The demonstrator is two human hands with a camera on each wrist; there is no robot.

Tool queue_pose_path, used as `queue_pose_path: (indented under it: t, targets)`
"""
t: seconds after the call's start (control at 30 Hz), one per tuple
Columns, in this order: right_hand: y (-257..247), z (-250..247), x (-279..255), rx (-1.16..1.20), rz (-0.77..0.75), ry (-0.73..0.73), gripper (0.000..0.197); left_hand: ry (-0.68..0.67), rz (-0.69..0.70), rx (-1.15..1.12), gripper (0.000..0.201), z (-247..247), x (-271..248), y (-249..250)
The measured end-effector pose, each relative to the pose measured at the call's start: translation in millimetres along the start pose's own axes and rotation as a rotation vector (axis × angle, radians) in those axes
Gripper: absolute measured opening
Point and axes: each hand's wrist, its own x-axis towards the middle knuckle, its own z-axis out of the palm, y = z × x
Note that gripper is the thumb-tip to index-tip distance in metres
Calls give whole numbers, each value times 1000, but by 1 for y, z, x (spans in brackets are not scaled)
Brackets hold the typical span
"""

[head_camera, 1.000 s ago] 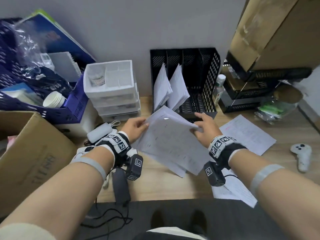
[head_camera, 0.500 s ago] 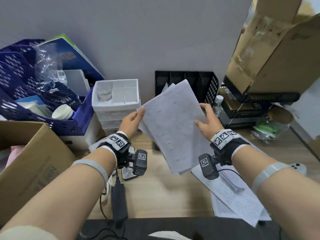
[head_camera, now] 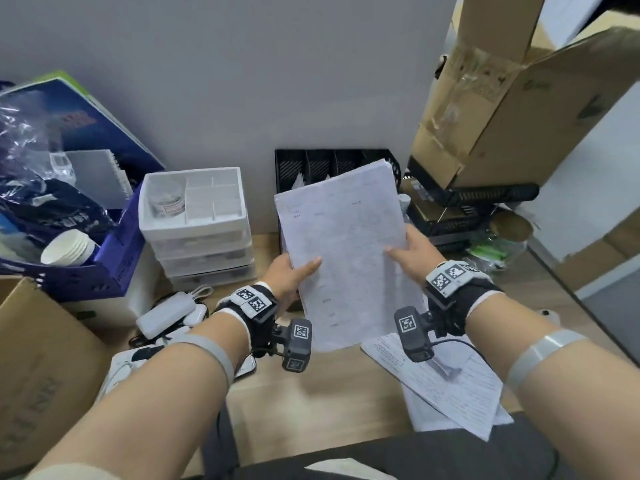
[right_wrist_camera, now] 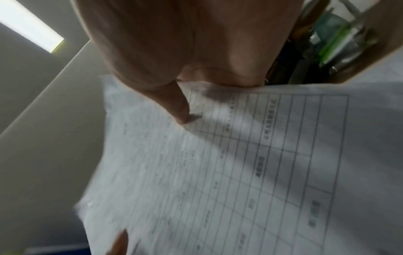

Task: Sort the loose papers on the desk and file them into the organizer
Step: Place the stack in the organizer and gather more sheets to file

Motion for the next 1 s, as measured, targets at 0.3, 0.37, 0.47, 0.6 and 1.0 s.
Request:
queue_pose_path:
  t: [0.3,0.37,0.47,0.6,1.0]
  targets:
    - [-12,-6,0,-133,72,456,91,99,335,289,9,32,20,26]
    - [-29,-7,-6,62,19,215,114,129,430,378,19,43,24,30]
    - [-55,-4,-6,239,53,-39,110,52,568,555,26,66,23,26]
    - [-73,-10,7,348,130,118,68,-101,564,738,60,84,29,8]
    - [-59,-57,74,157,-44,-74,61,-130,49,873,110,103,76,-18]
